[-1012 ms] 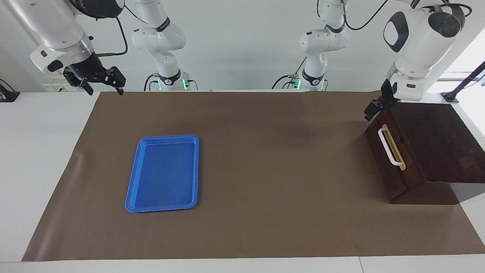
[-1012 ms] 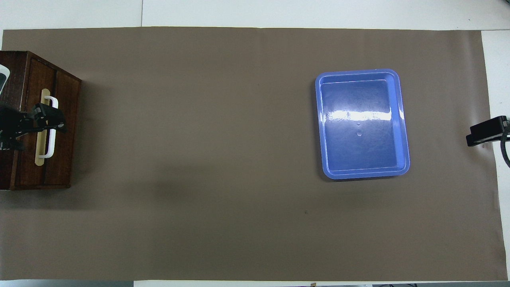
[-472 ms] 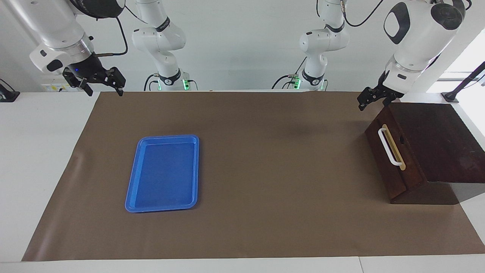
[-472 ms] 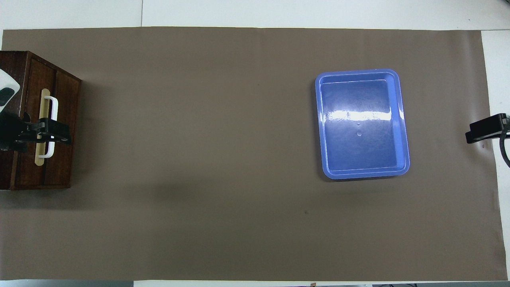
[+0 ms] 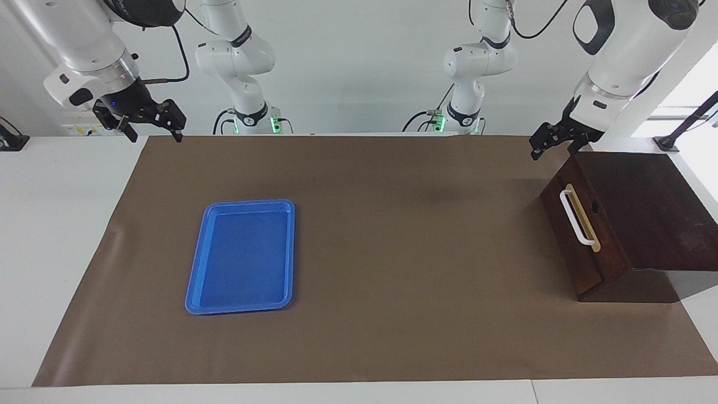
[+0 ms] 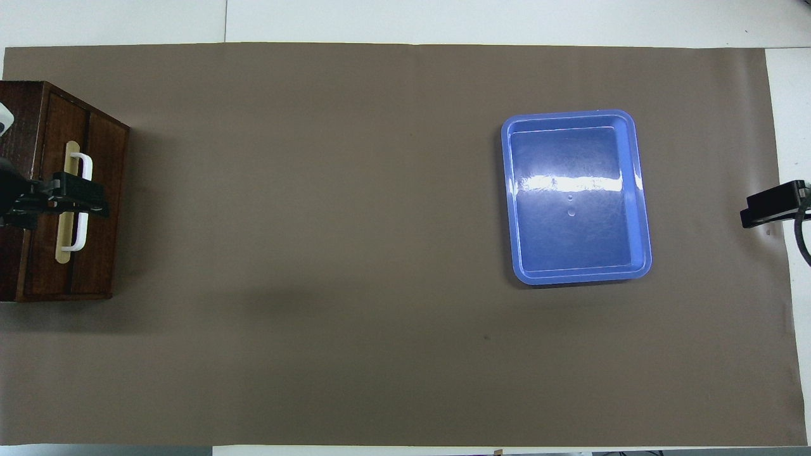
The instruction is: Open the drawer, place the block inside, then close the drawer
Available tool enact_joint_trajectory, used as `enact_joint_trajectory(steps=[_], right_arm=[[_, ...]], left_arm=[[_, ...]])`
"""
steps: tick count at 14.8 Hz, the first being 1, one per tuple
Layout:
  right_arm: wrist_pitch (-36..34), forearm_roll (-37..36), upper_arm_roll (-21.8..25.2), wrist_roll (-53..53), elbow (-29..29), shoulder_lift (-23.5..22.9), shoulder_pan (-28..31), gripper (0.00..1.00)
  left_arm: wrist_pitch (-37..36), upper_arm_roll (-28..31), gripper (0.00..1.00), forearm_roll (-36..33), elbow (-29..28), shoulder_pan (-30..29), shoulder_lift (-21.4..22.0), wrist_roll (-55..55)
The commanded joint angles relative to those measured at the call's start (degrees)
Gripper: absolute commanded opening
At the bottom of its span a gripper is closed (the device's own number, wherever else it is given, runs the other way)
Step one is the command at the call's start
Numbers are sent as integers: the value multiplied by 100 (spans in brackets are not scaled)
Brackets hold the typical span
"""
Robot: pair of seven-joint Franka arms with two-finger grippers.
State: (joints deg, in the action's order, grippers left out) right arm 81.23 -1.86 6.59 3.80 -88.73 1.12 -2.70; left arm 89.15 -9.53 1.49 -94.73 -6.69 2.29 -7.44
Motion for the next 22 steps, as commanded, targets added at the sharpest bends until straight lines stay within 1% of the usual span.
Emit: enact_joint_trajectory(steps=[1, 8, 10, 14, 22], right_arm=[[69, -43, -17, -90, -154, 125, 32, 100], [60, -43, -17, -81, -154, 125, 41, 100], [60, -43, -17, -90, -154, 125, 41, 100], [60, -43, -17, -90, -154, 125, 41, 100], [60, -43, -17, -90, -154, 125, 41, 100]], left_arm=[[-99, -23, 100, 141, 156, -87, -27, 94], [-29, 12, 100, 62, 174, 71, -54, 138], [-73, 248, 100, 53, 174, 316, -62, 173], [-179, 267, 100, 62, 288, 300, -97, 173], [-117, 285, 100, 62, 253, 283, -71, 182]])
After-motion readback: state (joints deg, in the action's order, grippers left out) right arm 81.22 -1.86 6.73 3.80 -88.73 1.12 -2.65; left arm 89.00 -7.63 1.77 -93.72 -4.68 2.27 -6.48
